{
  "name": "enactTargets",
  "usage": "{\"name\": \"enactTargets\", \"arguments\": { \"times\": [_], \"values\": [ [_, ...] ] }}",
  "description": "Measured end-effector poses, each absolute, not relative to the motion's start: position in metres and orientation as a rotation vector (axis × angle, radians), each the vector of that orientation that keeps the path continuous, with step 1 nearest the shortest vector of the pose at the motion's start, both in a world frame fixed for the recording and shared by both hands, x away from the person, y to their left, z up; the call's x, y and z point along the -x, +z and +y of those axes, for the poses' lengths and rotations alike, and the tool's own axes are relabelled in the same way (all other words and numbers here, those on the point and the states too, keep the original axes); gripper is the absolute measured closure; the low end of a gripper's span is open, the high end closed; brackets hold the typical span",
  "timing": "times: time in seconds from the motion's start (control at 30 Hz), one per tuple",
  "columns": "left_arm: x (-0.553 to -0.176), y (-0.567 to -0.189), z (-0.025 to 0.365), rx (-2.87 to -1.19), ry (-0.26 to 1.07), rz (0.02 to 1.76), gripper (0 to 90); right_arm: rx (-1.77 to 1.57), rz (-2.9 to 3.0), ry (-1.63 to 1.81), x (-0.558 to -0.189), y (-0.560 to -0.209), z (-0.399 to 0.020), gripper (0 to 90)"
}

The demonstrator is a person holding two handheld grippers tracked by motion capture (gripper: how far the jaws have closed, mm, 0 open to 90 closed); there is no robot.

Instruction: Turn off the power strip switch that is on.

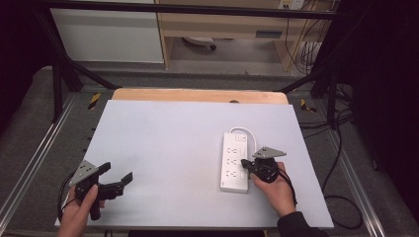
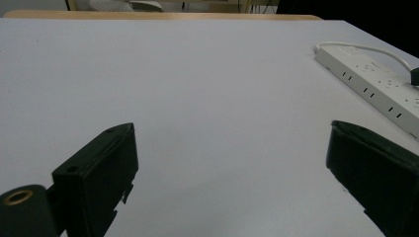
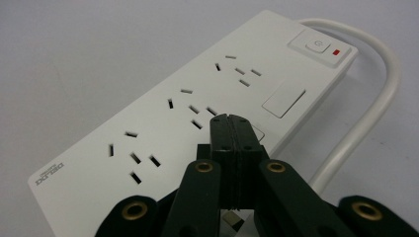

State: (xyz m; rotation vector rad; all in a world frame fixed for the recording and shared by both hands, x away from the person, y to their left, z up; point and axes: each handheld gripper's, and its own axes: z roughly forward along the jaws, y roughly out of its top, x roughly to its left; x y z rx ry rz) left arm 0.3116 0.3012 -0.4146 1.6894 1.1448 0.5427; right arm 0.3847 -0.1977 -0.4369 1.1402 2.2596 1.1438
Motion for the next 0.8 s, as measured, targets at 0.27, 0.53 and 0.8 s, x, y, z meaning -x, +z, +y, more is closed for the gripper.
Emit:
{"name": "enactTargets", "arguments": {
  "times": [0.27,0.53,0.8],
  "values": [
    [-0.3116,-0.4146,0.301,-1.69,0.543,1.145,5.8,-1.139,2.26,1.148,-0.3846,-0.4371,-0.1974,90.0],
    [-0.3117,-0.4147,0.3008,-1.691,0.541,1.144,5.8,-1.141,2.257,1.15,-0.3843,-0.4374,-0.1974,90.0],
    [-0.3117,-0.4148,0.3006,-1.691,0.54,1.145,5.8,-1.145,2.255,1.153,-0.3842,-0.4376,-0.1974,90.0]
  ]
}}
